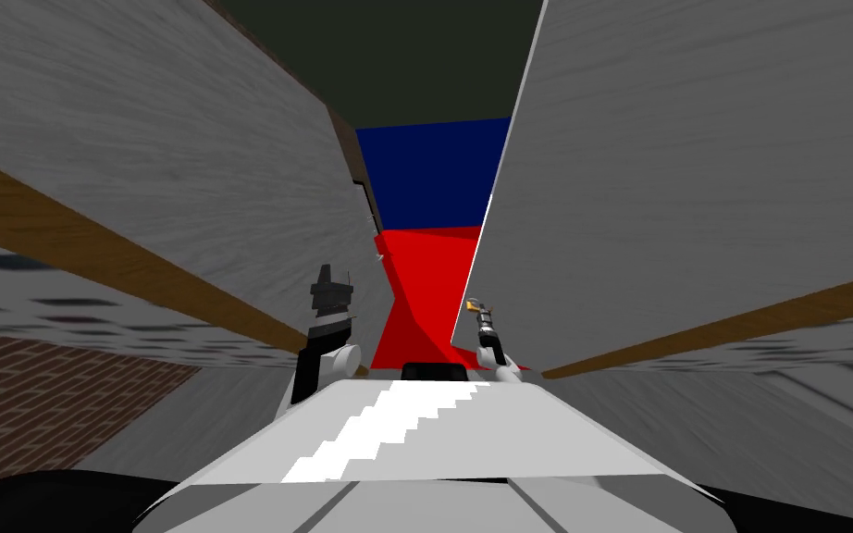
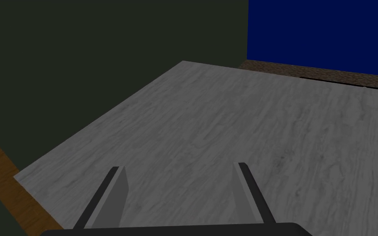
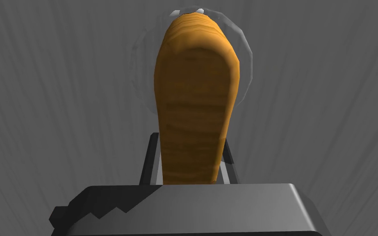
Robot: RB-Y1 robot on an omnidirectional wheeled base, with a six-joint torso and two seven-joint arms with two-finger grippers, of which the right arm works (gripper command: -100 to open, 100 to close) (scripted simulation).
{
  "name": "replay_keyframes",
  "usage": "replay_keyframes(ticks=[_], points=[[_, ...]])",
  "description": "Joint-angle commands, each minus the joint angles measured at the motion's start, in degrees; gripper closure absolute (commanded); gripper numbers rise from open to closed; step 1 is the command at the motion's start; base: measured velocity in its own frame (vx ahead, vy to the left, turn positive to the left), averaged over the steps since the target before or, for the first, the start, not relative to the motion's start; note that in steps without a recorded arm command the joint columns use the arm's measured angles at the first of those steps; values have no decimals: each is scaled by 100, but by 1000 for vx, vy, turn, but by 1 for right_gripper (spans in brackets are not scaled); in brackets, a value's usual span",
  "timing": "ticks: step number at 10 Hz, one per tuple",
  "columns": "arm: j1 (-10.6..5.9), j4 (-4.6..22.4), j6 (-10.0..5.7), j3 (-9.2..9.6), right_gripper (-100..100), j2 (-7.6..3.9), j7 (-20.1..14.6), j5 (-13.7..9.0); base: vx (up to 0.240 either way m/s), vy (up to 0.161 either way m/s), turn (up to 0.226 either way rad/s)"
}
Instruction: Push the door open
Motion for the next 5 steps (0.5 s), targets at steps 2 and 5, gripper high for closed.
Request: replay_keyframes(ticks=[2, 5], points=[[-29, 26, -47, -219, 100, -84, 55, -108, 153, 42, -53], [-25, 44, -55, -378, 100, -94, 101, -193, 170, 45, -54]])
